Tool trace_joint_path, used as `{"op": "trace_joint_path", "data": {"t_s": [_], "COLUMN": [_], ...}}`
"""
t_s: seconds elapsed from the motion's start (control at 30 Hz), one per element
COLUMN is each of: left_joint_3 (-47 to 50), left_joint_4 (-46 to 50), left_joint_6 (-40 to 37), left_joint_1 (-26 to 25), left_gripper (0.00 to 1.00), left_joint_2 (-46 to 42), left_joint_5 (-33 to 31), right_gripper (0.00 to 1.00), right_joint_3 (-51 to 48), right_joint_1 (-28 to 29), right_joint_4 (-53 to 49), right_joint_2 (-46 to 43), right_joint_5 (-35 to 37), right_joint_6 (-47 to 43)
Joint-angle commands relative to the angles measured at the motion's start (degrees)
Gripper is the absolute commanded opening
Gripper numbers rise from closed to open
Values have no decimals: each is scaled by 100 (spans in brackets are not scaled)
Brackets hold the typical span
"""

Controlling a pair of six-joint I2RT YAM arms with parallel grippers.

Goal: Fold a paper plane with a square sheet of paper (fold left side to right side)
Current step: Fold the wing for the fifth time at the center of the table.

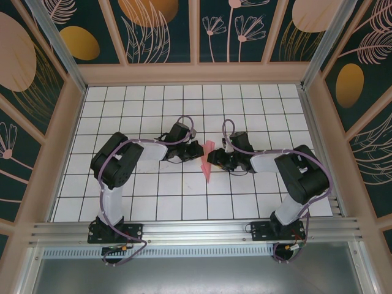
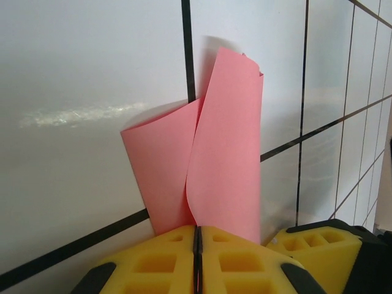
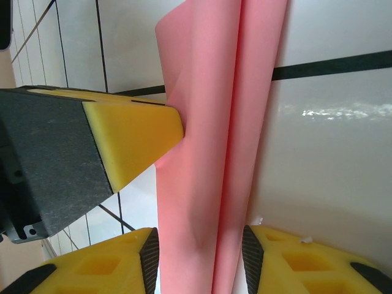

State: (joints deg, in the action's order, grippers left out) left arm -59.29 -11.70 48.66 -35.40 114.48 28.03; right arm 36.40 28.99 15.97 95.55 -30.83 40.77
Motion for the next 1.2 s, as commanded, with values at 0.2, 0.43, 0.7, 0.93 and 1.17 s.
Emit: {"op": "trace_joint_path", "data": {"t_s": [0.2,0.43,0.7,0.93,1.17], "left_joint_3": [-214,-259,-276,-337,-447], "left_joint_4": [44,92,131,252,324], "left_joint_6": [-216,-242,-250,-304,-325], "left_joint_1": [49,50,43,44,50], "left_gripper": [13,13,13,12,11], "left_joint_2": [288,406,428,492,580], "left_joint_5": [-10,-9,-85,-234,-329], "right_gripper": [45,43,30,28,28], "right_joint_3": [-79,-231,-221,-187,-176], "right_joint_1": [39,-275,10,252,361], "right_joint_4": [-257,-239,458,820,786], "right_joint_2": [-68,-814,-633,-159,35], "right_joint_5": [338,-61,-613,-654,-603], "right_joint_6": [-244,-316,139,378,398]}}
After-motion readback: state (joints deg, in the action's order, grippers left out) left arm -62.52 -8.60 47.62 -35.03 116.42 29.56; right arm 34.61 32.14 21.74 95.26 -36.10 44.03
